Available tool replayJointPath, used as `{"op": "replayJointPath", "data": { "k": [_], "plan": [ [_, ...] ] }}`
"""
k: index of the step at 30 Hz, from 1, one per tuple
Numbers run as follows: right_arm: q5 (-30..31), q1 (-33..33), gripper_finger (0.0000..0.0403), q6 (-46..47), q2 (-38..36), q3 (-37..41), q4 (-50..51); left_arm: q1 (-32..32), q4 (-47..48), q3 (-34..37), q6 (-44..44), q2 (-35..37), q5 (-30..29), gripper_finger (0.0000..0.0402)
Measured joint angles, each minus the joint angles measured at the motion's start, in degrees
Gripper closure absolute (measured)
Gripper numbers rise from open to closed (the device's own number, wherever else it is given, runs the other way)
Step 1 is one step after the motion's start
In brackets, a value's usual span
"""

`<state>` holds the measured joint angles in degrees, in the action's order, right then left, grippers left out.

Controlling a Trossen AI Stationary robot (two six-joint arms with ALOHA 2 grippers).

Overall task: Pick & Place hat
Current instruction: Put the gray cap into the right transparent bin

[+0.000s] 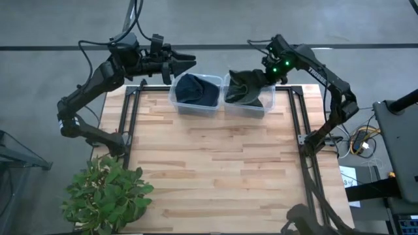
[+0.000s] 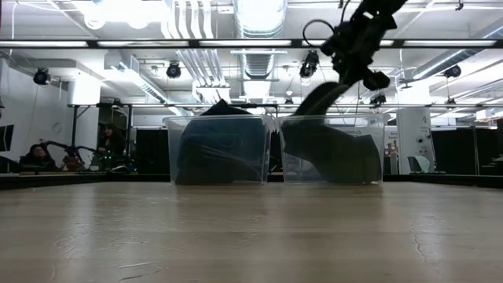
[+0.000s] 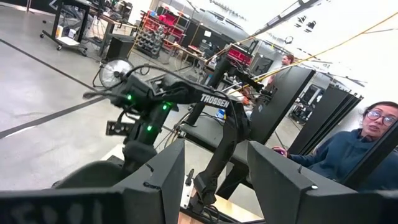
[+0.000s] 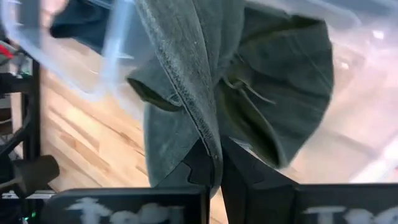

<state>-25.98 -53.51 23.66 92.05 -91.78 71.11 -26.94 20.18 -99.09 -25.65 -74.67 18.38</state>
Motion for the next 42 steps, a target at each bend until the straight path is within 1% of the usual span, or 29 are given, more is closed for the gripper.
{"op": "replayJointPath", "data": {
  "k": [2, 4, 7, 9, 13, 17, 19, 22, 25, 29, 31, 33, 34, 36, 38, 40, 41, 42],
  "plan": [
    [0.7, -0.3, 0.039, 0.0, -0.1, 2.0, 0.1, 0.0, 0.0, 0.0, 0.0, 0.0, 0.0, 0.0234],
    [3.1, -0.2, 0.0388, 0.1, -0.1, 3.6, 0.2, 0.0, 0.0, 0.0, -0.2, 0.0, 0.0, 0.0234],
    [5.6, -0.1, 0.0368, -1.2, -0.1, 5.5, 0.9, 0.0, 0.0, 0.0, -1.0, 0.0, -0.2, 0.0234],
    [8.5, -0.1, 0.0341, -1.7, -0.1, 6.2, 1.0, 0.0, 0.0, 0.0, -1.1, 0.0, -0.4, 0.0234],
    [12.6, -0.7, 0.0268, -3.0, -0.1, 7.5, 3.3, 0.0, 0.0, 0.0, -1.5, 0.0, -0.5, 0.0234],
    [12.8, -1.0, 0.0191, -3.0, 0.0, 7.8, 6.7, 0.0, 0.0, 0.0, -2.1, -0.1, -0.5, 0.0234],
    [12.7, -0.9, 0.016, -3.3, -0.1, 7.5, 8.3, 0.0, 0.0, 0.0, -2.6, -0.1, -0.5, 0.0234],
    [12.7, -0.9, 0.0132, -3.0, -0.6, 6.5, 9.9, 0.0, 0.0, 0.0, -2.9, -0.1, -0.5, 0.0234],
    [14.5, -0.9, 0.0122, -2.4, -0.8, 4.2, 10.9, 0.0, 0.0, 0.0, -2.9, -0.1, -0.5, 0.0234],
    [15.6, -0.7, 0.0132, -2.9, -0.9, -0.4, 8.8, 0.0, 0.0, 0.1, -2.9, -0.1, -0.5, 0.0234],
    [15.7, 0.1, 0.0147, -3.0, -0.9, -2.6, 5.5, 0.0, 0.1, 0.3, -2.9, -0.1, -0.5, 0.0234],
    [16.3, 1.2, 0.0171, -3.1, -0.9, -4.1, 1.9, 0.0, 0.0, 0.8, -2.9, -0.1, -0.5, 0.0234],
    [17.9, 1.8, 0.0187, -3.1, -0.9, -4.7, 0.7, 0.0, 0.0, 1.0, -2.9, -0.1, -0.5, 0.0234],
    [22.2, 2.9, 0.0231, -3.3, -0.9, -5.3, 0.0, 0.0, 0.2, 1.4, -3.4, -0.1, -0.5, 0.0234],
    [25.7, 3.6, 0.0291, -4.7, -0.8, -5.3, 0.0, 0.0, 0.1, 2.0, -3.5, -0.1, -0.5, 0.0234],
    [27.3, 4.4, 0.0359, -6.5, -0.8, -4.5, -1.1, 0.0, 0.0, 2.5, -3.5, -0.1, -0.5, 0.0234],
    [28.0, 4.8, 0.0375, -7.0, -0.8, -4.0, -1.7, -0.1, 0.0, 2.7, -3.5, -0.1, -0.7, 0.0234],
    [28.5, 5.1, 0.0382, -7.1, -0.8, -3.4, -2.4, 0.0, 0.0, 2.7, -3.5, -0.1, -1.0, 0.0234]
  ]
}}
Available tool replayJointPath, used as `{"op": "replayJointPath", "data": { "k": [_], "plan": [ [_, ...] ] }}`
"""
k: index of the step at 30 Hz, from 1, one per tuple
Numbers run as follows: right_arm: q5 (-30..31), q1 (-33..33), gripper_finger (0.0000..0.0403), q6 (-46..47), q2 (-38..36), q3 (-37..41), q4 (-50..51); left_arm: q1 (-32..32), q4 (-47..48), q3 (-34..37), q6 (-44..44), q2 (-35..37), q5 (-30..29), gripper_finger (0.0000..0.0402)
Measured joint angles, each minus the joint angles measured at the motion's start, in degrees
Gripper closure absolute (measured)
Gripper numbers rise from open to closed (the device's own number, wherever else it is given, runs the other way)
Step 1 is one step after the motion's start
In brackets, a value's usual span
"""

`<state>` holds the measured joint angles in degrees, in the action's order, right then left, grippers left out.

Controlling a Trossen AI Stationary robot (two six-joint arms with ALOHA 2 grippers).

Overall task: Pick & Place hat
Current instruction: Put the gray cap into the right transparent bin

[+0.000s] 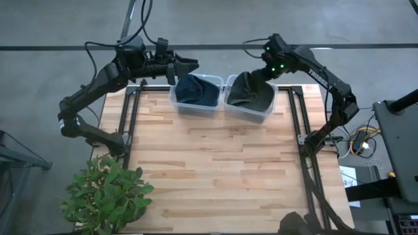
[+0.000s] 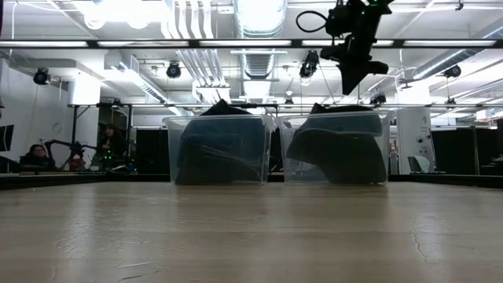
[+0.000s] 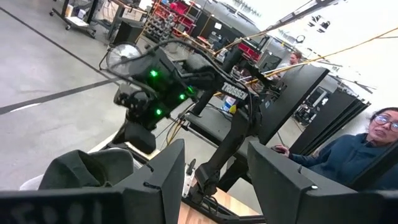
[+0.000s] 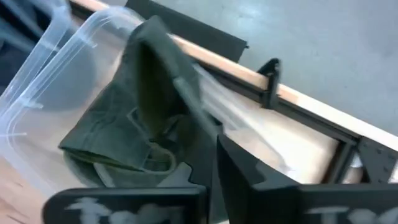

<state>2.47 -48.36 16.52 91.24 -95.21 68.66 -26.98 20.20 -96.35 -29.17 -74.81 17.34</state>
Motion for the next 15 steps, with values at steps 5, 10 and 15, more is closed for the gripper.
{"op": "replayJointPath", "data": {
  "k": [5, 10, 15],
  "plan": [
    [0.1, 0.5, 0.0395, 0.7, 0.0, 4.6, -1.7, 0.0, -0.5, 0.0, 0.2, 0.0, -0.9, 0.0234],
    [0.5, 0.6, 0.0395, 0.7, 0.1, 10.1, -2.5, 0.0, -1.1, 0.0, 0.4, 0.0, -0.9, 0.0234],
    [-0.1, 1.3, 0.0395, 1.0, 0.1, 16.0, -5.7, 0.0, -1.6, 0.0, 0.4, 0.0, -0.9, 0.0234]
  ]
}}
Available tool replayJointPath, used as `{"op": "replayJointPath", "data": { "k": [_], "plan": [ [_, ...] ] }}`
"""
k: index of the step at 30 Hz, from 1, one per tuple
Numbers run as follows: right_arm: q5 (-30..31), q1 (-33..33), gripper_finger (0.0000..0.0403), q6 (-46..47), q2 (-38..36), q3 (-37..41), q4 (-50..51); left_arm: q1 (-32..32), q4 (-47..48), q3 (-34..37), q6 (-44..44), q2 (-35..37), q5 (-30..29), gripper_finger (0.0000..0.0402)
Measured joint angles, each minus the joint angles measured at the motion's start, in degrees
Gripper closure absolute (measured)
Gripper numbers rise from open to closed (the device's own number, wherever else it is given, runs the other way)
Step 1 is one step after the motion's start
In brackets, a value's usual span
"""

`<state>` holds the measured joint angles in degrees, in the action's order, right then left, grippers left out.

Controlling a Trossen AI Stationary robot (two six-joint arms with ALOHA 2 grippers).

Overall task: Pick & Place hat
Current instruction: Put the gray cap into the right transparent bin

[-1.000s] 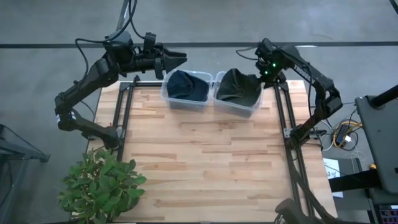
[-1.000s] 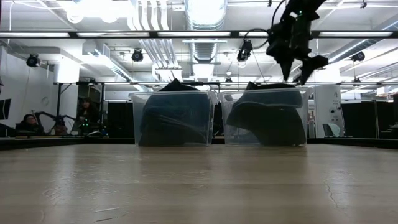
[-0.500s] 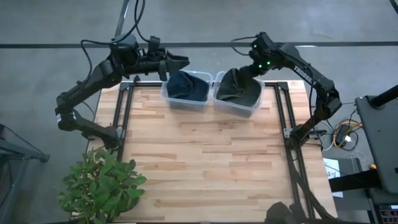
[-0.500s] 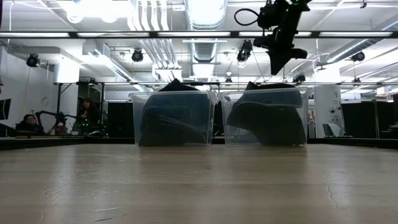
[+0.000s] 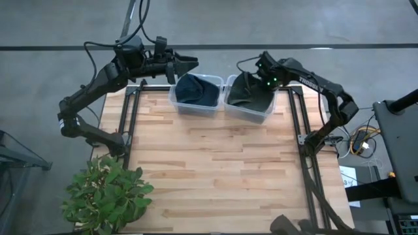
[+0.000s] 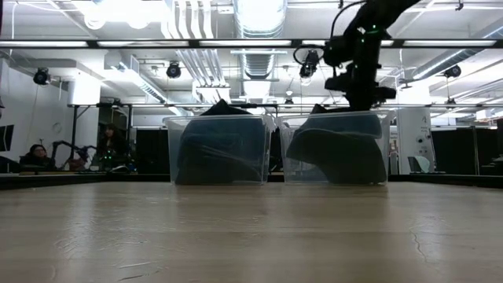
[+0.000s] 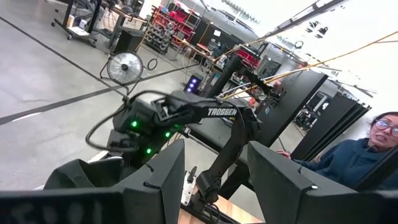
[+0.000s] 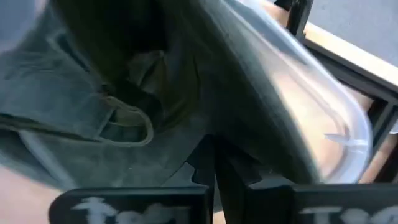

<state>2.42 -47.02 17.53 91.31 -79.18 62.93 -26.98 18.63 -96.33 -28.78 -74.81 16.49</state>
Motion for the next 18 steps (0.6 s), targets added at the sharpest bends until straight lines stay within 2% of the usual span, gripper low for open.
{"op": "replayJointPath", "data": {
  "k": [9, 18],
  "plan": [
    [-1.4, 0.4, 0.0395, 0.6, 2.1, 8.3, -2.5, 0.0, -0.2, 0.0, 0.0, 0.0, 0.0, 0.0234],
    [-2.6, 2.4, 0.0395, -1.9, 6.1, 6.5, -1.2, 0.0, -0.2, 0.0, -0.3, 0.0, 0.1, 0.0234]
  ]
}}
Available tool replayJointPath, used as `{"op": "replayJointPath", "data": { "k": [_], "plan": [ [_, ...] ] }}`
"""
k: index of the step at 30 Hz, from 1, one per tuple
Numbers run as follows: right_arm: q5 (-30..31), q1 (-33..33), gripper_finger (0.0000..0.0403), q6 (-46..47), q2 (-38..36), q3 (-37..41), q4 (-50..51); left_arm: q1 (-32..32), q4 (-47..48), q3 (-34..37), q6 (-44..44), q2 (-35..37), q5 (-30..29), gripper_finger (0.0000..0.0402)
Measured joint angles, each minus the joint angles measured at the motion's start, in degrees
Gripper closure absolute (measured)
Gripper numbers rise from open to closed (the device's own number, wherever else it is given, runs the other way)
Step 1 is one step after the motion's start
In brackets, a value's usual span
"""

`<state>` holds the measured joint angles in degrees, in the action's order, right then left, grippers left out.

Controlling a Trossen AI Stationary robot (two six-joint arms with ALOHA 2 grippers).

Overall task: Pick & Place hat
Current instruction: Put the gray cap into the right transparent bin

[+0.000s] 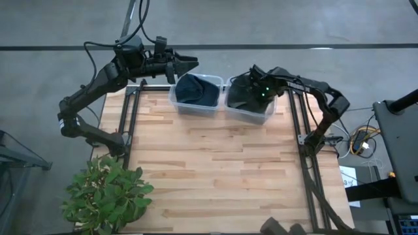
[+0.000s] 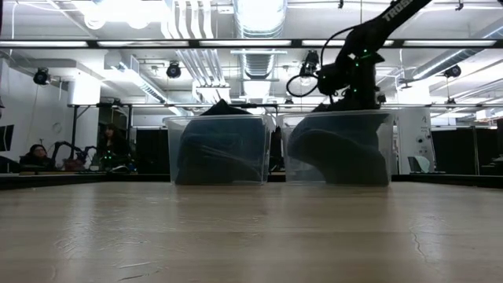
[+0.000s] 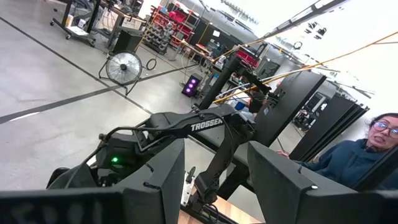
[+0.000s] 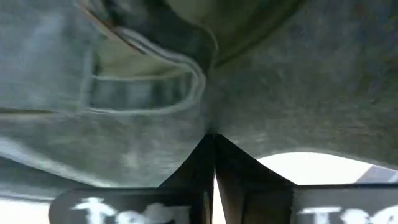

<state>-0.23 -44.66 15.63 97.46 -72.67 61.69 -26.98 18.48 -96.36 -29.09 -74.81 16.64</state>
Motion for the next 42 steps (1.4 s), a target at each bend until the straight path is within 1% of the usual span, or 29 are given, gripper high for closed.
{"op": "replayJointPath", "data": {
  "k": [8, 11, 13, 16, 18, 20, 23, 28, 30, 33, 35, 38, 42],
  "plan": [
    [0.3, 2.5, 0.0395, 0.3, -2.1, -10.4, 4.2, 0.0, 0.0, 0.0, -0.6, 0.0, 0.0, 0.0234],
    [3.1, 3.6, 0.0395, 0.2, -2.6, -15.5, 3.4, 0.0, 0.0, 0.0, -0.7, 0.0, 0.0, 0.0234],
    [6.6, 4.0, 0.0395, -0.6, -2.6, -18.2, 1.7, 0.0, 0.0, 0.0, -0.7, 0.0, 0.0, 0.0234],
    [10.7, 4.2, 0.0395, -1.1, -2.6, -21.6, -3.8, 0.0, 0.0, 0.0, -0.7, 0.0, 0.0, 0.0234],
    [11.0, 3.9, 0.0395, -1.0, -2.6, -23.3, -7.8, 0.0, 0.0, 0.0, -0.7, 0.0, 0.0, 0.0234],
    [10.7, 3.1, 0.0395, -0.3, -1.9, -24.8, -9.6, 0.0, 0.0, 0.0, -0.7, 0.0, 0.0, 0.0234],
    [10.4, 1.7, 0.0395, 1.7, 0.0, -26.1, -9.4, 0.0, 0.0, 0.0, -0.8, 0.0, 0.0, 0.0234],
    [5.9, 0.0, 0.0395, 4.3, 3.5, -25.7, -8.8, 0.0, 0.1, 0.0, -1.0, 0.0, 0.0, 0.0234],
    [5.5, 0.1, 0.0395, 4.7, 5.2, -25.5, -6.3, 0.0, 0.1, 0.0, -1.1, 0.0, 0.0, 0.0234],
    [2.9, 0.2, 0.0395, 4.9, 6.7, -25.5, -3.0, 0.0, 0.1, 0.0, -1.0, 0.0, 0.0, 0.0234],
    [3.1, 0.8, 0.0395, 4.6, 7.2, -25.5, -2.0, 0.0, 0.1, 0.0, -1.0, 0.0, 0.0, 0.0234],
    [5.1, 1.4, 0.0395, 3.8, 7.1, -25.5, -2.2, 0.0, 0.1, 0.0, -0.8, 0.0, 0.0, 0.0234],
    [4.5, 1.5, 0.0395, 4.1, 7.0, -26.2, -1.5, 0.0, 0.1, 0.0, -0.8, 0.0, 0.0, 0.0234]
  ]
}}
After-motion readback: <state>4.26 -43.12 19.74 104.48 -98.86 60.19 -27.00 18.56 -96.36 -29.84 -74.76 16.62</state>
